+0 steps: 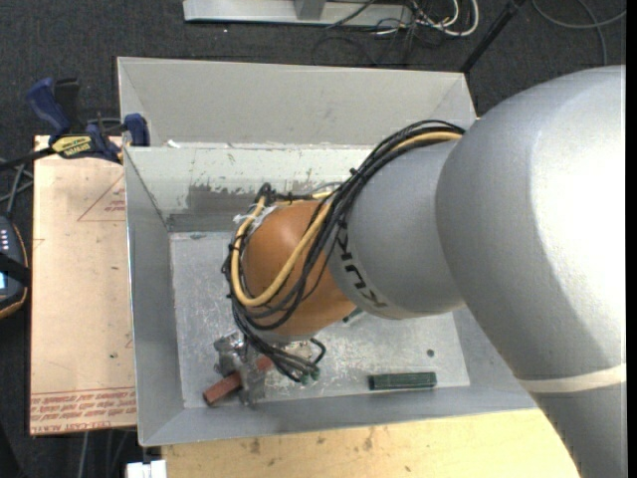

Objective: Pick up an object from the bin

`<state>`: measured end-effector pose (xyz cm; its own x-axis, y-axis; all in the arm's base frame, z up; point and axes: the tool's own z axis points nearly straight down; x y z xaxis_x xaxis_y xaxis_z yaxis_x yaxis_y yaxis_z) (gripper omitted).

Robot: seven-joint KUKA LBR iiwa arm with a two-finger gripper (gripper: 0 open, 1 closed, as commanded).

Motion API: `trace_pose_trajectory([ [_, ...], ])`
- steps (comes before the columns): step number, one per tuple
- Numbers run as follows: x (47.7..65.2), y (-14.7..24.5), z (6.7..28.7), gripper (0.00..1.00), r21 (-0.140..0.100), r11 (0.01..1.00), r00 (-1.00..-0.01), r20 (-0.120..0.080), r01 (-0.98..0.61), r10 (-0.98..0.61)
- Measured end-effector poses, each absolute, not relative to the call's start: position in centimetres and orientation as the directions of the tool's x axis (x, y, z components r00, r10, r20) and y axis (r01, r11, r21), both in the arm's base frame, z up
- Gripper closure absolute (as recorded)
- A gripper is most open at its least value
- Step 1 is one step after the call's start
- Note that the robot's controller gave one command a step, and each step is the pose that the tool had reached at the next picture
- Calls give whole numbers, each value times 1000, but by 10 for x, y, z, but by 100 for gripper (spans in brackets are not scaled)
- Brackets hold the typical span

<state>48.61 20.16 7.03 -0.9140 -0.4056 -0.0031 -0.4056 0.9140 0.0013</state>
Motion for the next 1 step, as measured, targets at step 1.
trace_pose_trajectory([
  [1, 501, 189, 257, 100, -1, 899, -899, -12, -437, -437],
])
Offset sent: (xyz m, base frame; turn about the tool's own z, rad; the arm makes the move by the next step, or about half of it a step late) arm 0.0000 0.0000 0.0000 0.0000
